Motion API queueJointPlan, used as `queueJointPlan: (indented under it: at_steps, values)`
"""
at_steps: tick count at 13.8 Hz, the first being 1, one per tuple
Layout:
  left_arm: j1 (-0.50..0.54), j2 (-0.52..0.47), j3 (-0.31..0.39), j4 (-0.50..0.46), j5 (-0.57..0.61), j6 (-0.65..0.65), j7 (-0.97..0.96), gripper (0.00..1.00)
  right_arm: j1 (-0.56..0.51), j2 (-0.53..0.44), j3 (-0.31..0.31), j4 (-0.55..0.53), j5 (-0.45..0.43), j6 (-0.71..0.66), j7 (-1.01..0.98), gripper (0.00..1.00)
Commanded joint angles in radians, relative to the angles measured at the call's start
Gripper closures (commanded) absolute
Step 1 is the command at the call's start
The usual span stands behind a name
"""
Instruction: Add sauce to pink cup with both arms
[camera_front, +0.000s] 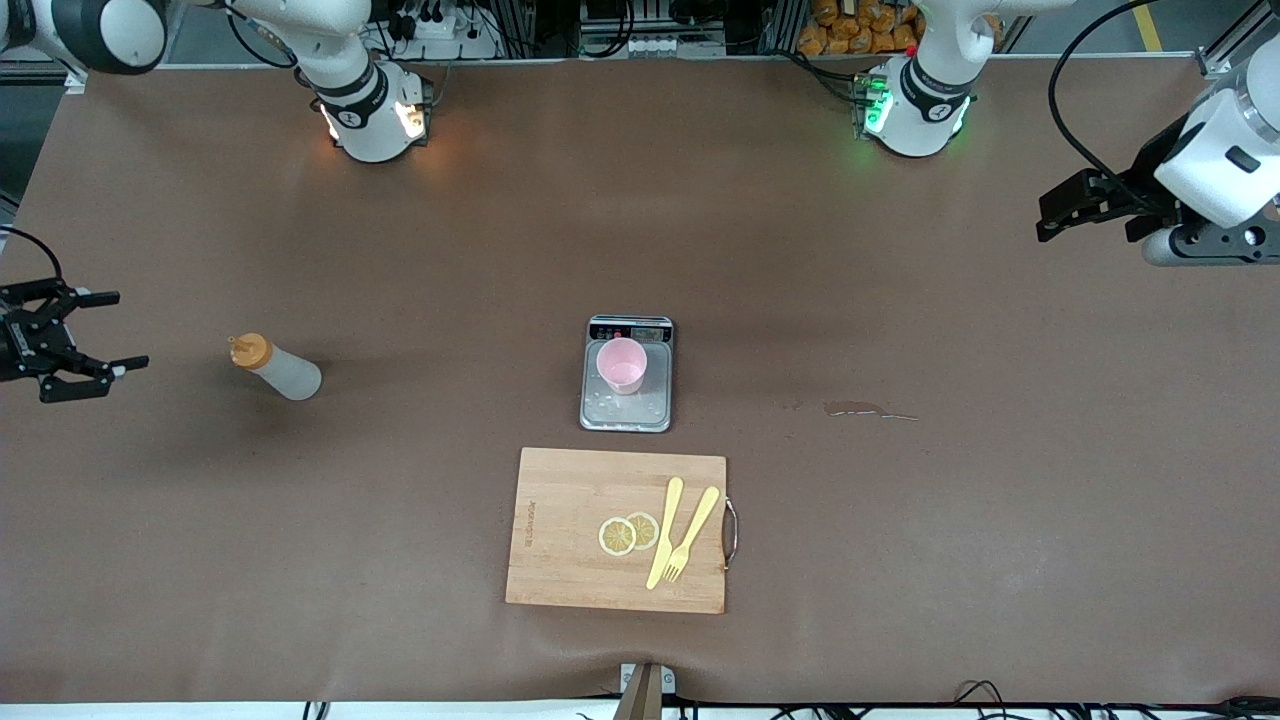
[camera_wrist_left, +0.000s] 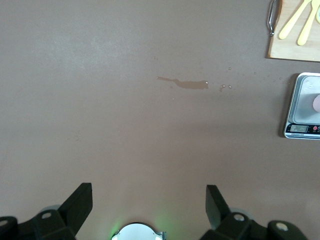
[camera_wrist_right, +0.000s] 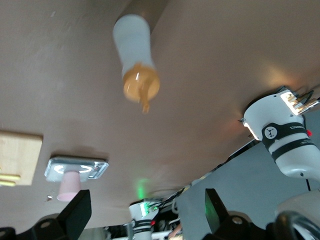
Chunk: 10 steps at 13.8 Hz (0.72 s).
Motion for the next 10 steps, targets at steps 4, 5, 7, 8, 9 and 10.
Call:
queueJointPlan:
  at_steps: [4,5,7,8,9,10]
  values:
    - [-0.009,-0.019,0.009,-0.004,0.006,-0.008,0.111,0.0,0.225,-0.191,-0.002,-0.034,-0.092,-0.057,0.005,0.0]
    - [-0.009,-0.017,0.009,-0.001,0.004,-0.009,0.105,0.0,0.26,-0.212,0.0,-0.037,-0.141,-0.051,0.006,0.0]
    - [-0.009,-0.017,0.011,-0.001,0.004,-0.009,0.09,0.0,0.296,-0.257,0.004,-0.039,-0.216,-0.025,-0.038,0.0]
    - [-0.009,-0.017,0.011,0.0,0.004,-0.009,0.071,0.0,0.293,-0.292,0.003,-0.057,-0.221,-0.014,-0.114,0.0]
    - [-0.009,-0.017,0.008,0.0,0.004,-0.009,0.036,0.0,0.287,-0.344,0.0,-0.101,-0.23,0.006,-0.195,0.0]
    - [-0.011,-0.019,0.005,0.0,0.006,-0.009,0.009,0.0,0.284,-0.425,-0.002,-0.199,-0.253,0.072,-0.252,0.0]
